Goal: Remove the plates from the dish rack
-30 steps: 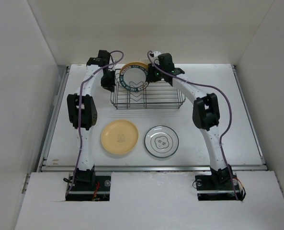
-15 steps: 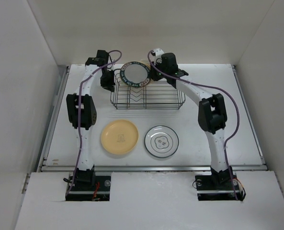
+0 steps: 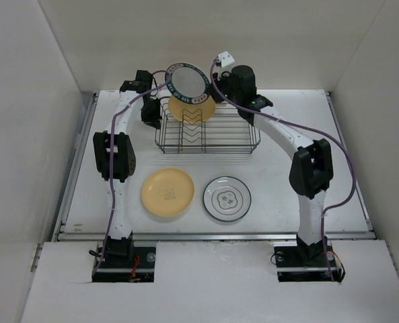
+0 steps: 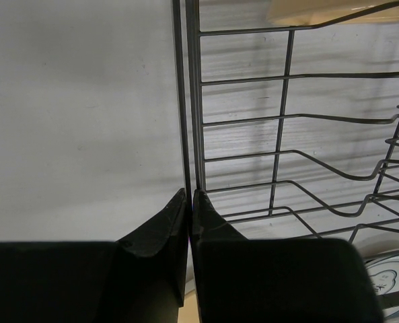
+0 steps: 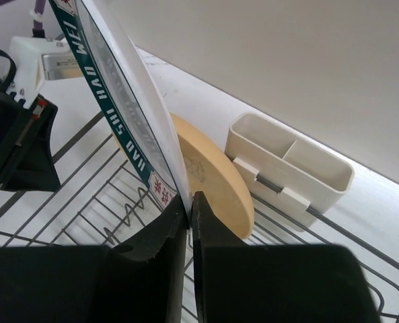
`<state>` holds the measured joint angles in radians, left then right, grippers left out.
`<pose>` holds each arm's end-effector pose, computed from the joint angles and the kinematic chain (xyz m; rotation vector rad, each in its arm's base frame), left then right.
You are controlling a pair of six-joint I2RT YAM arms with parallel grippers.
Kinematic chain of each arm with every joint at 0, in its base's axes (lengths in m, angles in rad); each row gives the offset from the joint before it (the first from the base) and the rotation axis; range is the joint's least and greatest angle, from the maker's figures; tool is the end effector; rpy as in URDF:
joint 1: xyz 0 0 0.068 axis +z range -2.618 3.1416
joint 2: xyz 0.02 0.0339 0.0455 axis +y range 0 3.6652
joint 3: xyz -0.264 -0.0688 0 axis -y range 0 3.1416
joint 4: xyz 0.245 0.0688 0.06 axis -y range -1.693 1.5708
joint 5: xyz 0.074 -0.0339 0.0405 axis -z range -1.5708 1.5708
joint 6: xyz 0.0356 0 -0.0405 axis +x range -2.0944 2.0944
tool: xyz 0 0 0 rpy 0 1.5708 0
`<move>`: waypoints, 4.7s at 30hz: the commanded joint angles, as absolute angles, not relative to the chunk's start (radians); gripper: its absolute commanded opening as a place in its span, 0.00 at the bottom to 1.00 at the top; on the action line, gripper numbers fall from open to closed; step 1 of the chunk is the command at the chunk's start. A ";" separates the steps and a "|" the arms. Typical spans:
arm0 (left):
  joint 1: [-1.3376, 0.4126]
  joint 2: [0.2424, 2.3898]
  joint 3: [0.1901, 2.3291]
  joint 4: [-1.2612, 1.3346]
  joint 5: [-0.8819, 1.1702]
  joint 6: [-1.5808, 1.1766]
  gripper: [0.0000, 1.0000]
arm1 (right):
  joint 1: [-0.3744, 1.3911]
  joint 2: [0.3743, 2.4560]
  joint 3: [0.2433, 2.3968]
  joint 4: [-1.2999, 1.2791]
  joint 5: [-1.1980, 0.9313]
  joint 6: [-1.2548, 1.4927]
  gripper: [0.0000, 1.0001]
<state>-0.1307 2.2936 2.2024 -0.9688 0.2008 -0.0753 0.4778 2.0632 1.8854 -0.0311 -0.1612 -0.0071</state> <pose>0.4921 -0.0719 0.2539 0.1422 2.6317 -0.3347 0.4443 0.2365 0.3392 -0.5461 1.7178 0.4811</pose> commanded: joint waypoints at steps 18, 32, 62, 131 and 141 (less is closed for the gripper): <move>-0.127 2.298 2.226 -0.980 0.141 -0.044 0.00 | 0.354 1.565 1.279 -0.670 -0.798 0.173 0.00; -0.238 2.215 2.226 -0.934 -0.070 0.080 0.32 | 0.354 1.448 1.005 -0.747 -0.543 0.295 0.05; -0.351 2.266 2.270 -0.408 -0.028 0.545 0.69 | 0.354 1.658 1.397 -0.864 -0.276 0.239 0.68; -0.299 1.898 1.555 -1.397 0.169 0.707 0.55 | 0.364 1.425 1.218 -0.747 -0.319 0.267 0.68; -0.201 1.720 1.700 -1.231 0.242 0.469 0.71 | 0.364 1.309 1.270 -0.736 0.041 0.374 0.73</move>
